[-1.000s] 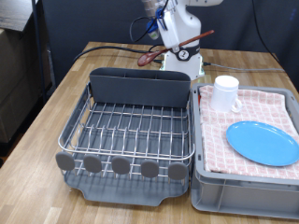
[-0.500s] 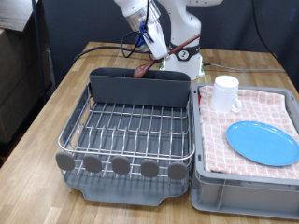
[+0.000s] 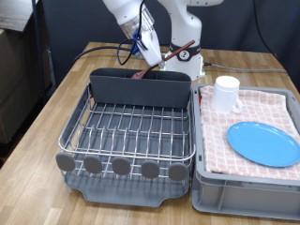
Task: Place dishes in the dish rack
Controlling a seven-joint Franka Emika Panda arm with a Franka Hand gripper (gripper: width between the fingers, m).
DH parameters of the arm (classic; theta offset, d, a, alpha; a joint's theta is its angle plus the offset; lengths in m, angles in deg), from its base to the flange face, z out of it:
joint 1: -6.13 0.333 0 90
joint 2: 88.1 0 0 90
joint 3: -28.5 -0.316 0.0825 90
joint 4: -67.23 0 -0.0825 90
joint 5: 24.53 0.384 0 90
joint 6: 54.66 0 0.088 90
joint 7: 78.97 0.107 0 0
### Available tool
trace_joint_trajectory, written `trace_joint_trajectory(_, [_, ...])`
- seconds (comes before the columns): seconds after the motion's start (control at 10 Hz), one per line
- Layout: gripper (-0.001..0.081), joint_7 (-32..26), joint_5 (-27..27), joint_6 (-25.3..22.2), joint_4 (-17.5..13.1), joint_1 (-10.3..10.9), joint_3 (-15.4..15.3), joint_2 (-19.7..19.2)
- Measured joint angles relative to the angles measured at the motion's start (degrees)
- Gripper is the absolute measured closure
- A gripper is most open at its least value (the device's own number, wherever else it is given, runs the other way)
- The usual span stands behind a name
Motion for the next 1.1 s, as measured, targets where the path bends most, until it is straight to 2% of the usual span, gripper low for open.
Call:
trace_joint_trajectory(0.2, [0.0727, 1.6, -0.6, 5.0, 0.2, -0.1, -1.0, -0.9])
trace_joint_trajectory(0.3, [0.0571, 4.7, -2.5, 7.1, 0.4, -0.5, -2.4, -1.1])
trace_joint_trajectory(0.4, [0.0571, 9.0, -6.0, 8.4, 0.4, -1.2, -4.2, -1.2])
trace_joint_trajectory(0.5, [0.0353, 14.3, -10.7, 9.2, 0.4, -2.4, -6.5, -1.2])
trace_joint_trajectory(0.6, [0.0207, 20.6, -16.4, 9.9, 0.4, -3.8, -9.4, -1.2])
trace_joint_trajectory(0.7, [0.0207, 26.2, -20.9, 10.8, 0.4, -5.0, -12.2, -1.2])
trace_joint_trajectory(0.8, [0.0050, 30.4, -24.0, 12.0, 0.5, -5.7, -14.4, -1.1])
trace_joint_trajectory(1.1, [0.0006, 35.9, -26.7, 12.8, 0.6, -6.1, -17.8, 1.2])
